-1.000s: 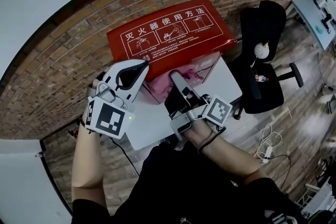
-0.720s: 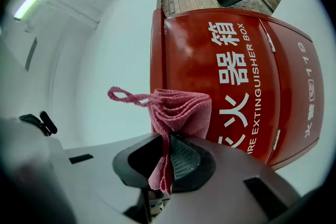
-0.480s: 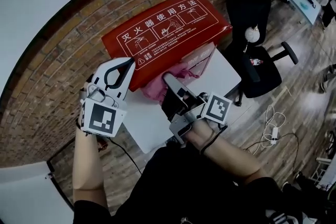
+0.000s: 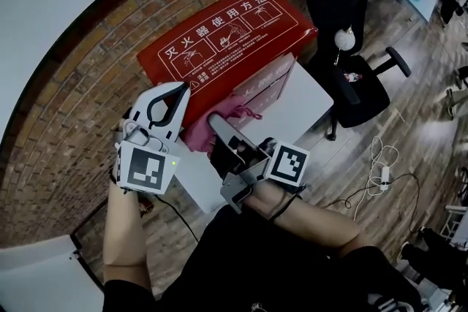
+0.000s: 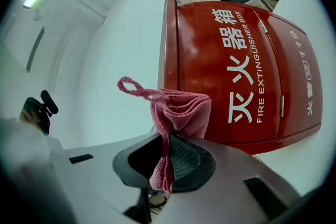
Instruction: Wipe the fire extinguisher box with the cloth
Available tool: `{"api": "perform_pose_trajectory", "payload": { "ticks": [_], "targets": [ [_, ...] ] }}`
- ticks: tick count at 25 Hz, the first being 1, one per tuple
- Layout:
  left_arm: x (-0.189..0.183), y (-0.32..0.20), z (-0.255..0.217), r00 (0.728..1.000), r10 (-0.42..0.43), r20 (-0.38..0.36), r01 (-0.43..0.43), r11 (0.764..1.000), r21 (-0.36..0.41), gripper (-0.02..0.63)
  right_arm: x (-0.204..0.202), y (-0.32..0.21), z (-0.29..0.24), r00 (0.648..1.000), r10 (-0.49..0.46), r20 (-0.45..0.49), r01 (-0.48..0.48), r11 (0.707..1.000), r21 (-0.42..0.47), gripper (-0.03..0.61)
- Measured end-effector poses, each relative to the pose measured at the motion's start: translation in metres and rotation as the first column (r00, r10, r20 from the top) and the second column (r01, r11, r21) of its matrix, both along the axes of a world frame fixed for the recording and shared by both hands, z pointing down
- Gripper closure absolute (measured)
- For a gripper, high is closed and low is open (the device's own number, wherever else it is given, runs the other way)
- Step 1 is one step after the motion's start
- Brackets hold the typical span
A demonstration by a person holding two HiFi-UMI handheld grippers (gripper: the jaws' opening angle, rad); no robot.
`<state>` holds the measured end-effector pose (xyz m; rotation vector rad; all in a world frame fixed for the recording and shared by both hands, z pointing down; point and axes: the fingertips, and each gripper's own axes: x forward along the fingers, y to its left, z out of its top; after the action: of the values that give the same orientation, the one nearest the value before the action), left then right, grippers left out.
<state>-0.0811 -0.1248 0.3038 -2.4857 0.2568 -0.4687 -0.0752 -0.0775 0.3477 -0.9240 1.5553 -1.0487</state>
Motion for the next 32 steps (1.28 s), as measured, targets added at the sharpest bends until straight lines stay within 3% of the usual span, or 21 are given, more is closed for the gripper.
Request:
{"api": "perform_pose_trajectory", "payload": {
  "ticks": [6, 10, 20, 32],
  "targets": [
    [-0.001, 0.001, 0.001, 1.000, -0.010, -0.009, 0.009, 1.000, -0.025, 0.601, -0.006, 0.005, 0.002, 0.995, 0.048, -0.086, -0.048, 0.999, 0.007, 0.528],
    [-0.001, 0.001, 0.001, 1.000, -0.011, -0.011, 0.010, 0.999, -0.037, 0.601, 0.004, 0.003, 0.027, 0.993, 0.082, -0.091, -0.086, 0.996, -0.037, 0.528],
    [-0.001, 0.001, 0.004, 1.000, -0.019, 0.013, 0.020, 0.997, -0.075, 0.601, -0.001, -0.007, 0.086, 0.994, 0.056, -0.094, -0.067, 0.992, -0.109, 0.528],
    [-0.001, -0.001, 0.005, 1.000, -0.020, 0.011, 0.021, 0.995, -0.094, 0.601, 0.001, -0.009, 0.113, 0.995, 0.069, -0.070, -0.077, 0.989, -0.123, 0.528]
  ]
}}
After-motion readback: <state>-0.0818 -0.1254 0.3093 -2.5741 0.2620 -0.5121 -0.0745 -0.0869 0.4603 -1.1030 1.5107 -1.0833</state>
